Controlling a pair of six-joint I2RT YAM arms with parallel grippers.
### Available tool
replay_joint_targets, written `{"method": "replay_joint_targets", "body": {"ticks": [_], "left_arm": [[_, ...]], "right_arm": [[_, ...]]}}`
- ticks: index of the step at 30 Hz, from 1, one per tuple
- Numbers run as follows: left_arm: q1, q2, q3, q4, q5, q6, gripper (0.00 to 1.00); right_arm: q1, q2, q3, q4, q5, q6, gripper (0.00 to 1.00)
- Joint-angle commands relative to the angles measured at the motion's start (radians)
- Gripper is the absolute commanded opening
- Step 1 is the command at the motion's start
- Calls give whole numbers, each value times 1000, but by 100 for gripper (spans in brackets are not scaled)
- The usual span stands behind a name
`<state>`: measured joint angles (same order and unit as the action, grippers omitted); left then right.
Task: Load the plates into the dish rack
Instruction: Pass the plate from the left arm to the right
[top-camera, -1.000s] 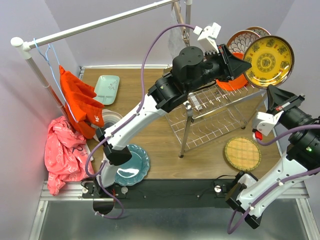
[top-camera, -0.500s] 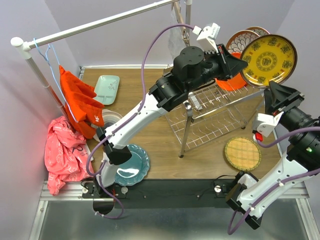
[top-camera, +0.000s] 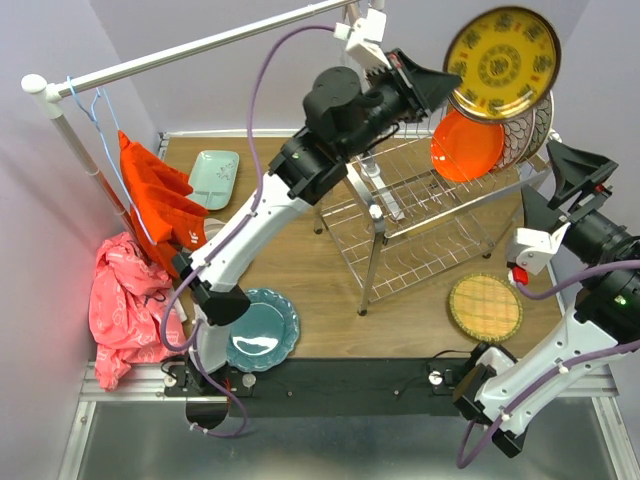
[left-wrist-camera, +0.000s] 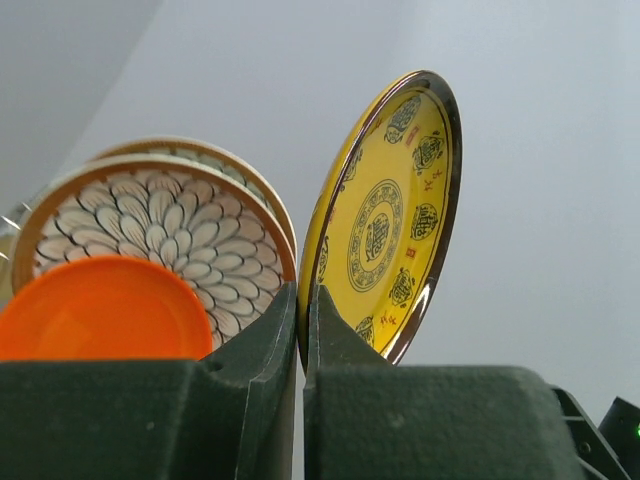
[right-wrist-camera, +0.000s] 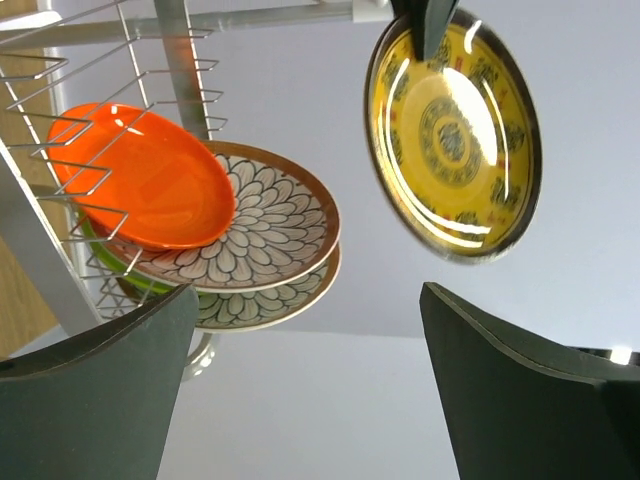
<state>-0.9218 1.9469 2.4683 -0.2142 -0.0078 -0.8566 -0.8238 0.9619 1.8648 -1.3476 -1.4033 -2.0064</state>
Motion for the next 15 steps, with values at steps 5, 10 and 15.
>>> {"method": "replay_joint_targets", "body": {"ticks": [5,10,15], "left_arm": [[73,-120,-28,87,-17,112,0],[92,-141,-57,93,-18,217,0],[101,-161,-100,116,3,290,0]], "right_arm": [[-3,32,109,83,-120,564,100],[-11,47,45,614,-88,1385,100],[-9,104,27,768,-48,1834,100]]}}
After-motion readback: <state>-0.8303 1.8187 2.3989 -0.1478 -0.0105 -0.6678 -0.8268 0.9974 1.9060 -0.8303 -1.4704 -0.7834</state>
